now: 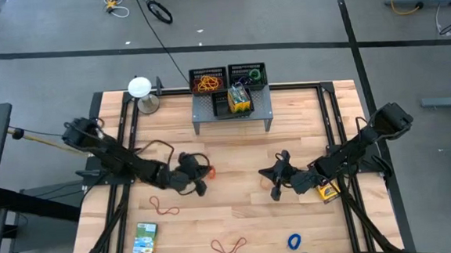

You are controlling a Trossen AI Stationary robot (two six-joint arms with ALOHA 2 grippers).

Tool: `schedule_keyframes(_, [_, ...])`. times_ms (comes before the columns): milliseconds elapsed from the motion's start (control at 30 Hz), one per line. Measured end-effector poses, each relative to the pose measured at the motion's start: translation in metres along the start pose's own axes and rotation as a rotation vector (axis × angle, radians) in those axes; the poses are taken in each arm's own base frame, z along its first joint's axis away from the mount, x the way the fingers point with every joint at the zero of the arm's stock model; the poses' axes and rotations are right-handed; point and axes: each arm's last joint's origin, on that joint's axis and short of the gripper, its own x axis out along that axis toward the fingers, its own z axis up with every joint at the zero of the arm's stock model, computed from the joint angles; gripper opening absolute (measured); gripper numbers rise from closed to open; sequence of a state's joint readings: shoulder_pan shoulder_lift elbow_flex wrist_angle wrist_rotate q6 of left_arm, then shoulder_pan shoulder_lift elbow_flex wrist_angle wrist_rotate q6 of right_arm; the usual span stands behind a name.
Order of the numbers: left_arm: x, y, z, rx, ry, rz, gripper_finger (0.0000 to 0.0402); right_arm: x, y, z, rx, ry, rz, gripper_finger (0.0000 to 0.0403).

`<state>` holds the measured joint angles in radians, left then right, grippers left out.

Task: Pick & Place Office Desk Supplies
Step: Put the orange spring keychain into the top right black basket on the shelf

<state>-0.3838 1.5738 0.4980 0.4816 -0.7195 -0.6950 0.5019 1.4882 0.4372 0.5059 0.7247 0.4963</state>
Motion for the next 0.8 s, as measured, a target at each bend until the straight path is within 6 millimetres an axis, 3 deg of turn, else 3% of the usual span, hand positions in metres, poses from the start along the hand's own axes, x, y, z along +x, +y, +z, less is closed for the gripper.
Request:
schedule_keyframes(233, [0.036, -0.021, -0.017, -0.084, -0.201, -0.039, 0.0013, 0.014, -0.004, 0.004, 0.210, 0.036, 0.110, 0.0009])
schedule_keyframes(367, [0.065, -0.034, -0.017, -0.072, -0.239, -0.061, 0.0013, 0.018, -0.003, 0.002, 0.223, 0.050, 0.145, 0.0017])
schedule_keyframes(533, [0.090, -0.051, -0.007, -0.032, -0.272, -0.066, 0.0013, 0.019, -0.002, 0.002, 0.225, 0.046, 0.140, 0.0066])
schedule_keyframes(800, [0.100, -0.071, 0.010, 0.040, -0.301, -0.088, 0.0014, 0.020, -0.003, 0.005, 0.227, -0.004, 0.087, 0.0156])
